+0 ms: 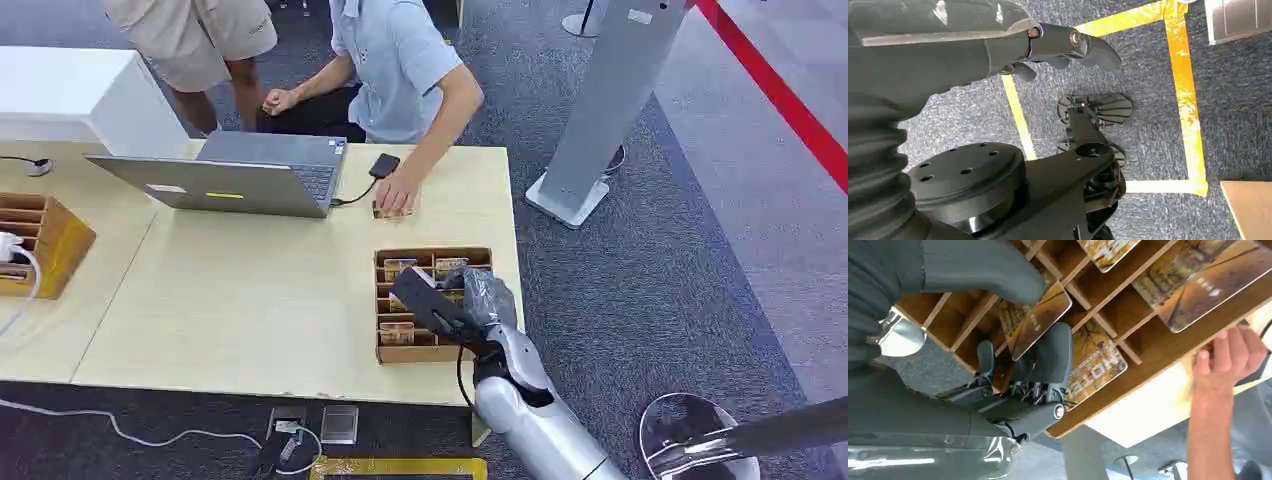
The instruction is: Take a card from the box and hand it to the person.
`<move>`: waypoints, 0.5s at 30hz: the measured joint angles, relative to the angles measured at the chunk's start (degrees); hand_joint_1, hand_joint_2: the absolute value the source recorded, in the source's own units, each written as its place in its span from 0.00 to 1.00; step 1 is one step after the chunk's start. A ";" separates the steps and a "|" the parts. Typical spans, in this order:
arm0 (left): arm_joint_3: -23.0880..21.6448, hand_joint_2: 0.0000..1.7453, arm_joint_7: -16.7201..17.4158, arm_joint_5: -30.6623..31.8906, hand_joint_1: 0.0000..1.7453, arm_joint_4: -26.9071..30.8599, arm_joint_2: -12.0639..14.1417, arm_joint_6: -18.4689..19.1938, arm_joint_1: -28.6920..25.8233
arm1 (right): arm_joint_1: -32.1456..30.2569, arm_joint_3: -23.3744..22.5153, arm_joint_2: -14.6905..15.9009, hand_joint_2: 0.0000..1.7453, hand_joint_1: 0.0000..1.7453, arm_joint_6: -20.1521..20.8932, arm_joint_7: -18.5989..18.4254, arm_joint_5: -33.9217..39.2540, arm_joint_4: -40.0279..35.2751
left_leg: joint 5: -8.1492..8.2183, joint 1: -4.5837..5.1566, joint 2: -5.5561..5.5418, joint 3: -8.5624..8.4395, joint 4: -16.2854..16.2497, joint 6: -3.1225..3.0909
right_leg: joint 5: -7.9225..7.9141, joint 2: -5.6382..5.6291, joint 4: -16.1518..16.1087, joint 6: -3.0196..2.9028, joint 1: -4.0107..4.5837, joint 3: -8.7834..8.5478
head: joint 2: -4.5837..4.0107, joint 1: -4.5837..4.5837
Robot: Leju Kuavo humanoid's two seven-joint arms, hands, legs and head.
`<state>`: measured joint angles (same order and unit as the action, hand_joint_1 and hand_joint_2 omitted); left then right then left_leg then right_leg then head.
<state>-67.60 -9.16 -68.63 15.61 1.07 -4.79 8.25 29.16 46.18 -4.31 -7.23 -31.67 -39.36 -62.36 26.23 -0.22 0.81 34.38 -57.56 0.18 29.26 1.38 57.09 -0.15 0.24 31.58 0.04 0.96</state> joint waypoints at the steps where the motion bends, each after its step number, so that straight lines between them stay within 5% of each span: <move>1: 0.00 1.00 0.00 0.04 0.00 0.00 0.00 -0.02 0.00 | 0.00 0.00 0.04 1.00 0.52 -0.02 -0.22 -0.17 0.00 | 0.00 0.00 0.00 0.00 0.00 0.00 | 0.00 0.00 0.00 0.00 0.00 0.00 | -0.02 0.00; 15: 0.00 1.00 0.00 1.05 0.00 -0.02 0.00 -0.02 0.09 | -0.01 0.04 1.07 1.00 0.54 -0.15 -0.96 -0.09 0.00 | 0.00 0.00 0.00 0.00 0.00 0.00 | 0.00 0.00 0.00 0.00 0.00 0.00 | -0.02 0.00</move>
<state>-67.60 -9.16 -67.58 15.58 1.07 -4.81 8.34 29.15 46.23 -3.23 -7.39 -32.63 -39.45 -62.36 26.23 -0.22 0.81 34.37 -57.56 0.18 29.26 1.38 57.09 -0.15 0.24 31.58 0.02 0.96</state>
